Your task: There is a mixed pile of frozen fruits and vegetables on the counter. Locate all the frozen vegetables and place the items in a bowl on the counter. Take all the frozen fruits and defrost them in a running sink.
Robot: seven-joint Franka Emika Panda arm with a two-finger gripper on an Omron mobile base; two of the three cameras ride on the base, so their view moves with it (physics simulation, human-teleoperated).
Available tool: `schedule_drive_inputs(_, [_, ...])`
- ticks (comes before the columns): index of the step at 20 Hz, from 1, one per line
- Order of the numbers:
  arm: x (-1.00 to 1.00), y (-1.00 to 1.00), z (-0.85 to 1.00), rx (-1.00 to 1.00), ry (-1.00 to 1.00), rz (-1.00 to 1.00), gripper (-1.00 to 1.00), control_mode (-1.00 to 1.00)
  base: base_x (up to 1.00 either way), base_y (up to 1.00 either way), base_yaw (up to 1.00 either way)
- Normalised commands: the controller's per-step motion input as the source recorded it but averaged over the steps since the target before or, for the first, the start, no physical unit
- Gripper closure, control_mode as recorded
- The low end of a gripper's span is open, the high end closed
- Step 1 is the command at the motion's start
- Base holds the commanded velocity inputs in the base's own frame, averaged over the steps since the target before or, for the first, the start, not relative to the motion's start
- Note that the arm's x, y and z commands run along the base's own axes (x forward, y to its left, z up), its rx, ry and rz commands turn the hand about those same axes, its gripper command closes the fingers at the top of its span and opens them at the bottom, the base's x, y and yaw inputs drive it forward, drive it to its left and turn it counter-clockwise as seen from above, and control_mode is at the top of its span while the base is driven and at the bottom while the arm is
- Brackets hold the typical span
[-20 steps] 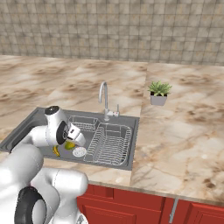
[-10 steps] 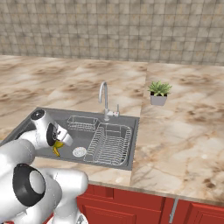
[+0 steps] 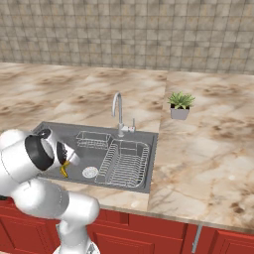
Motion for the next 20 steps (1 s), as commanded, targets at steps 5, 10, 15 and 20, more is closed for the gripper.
schedule_drive_inputs(5, [0.44,0.44,-0.54,0.0,0.0,0.0,1.0,-1.0,0.0,0.0,0.0])
schedule_drive_inputs(10, [0.47,0.37,-0.5,0.0,0.0,0.0,1.0,-1.0,0.0,0.0,0.0])
schedule_drive_inputs(15, [0.46,0.42,-0.59,-0.01,0.0,0.0,1.0,-1.0,0.0,0.0,0.0])
schedule_drive_inputs(20, [0.26,0.54,-0.99,-0.1,0.0,0.0,1.0,-1.0,0.0,0.0,0.0])
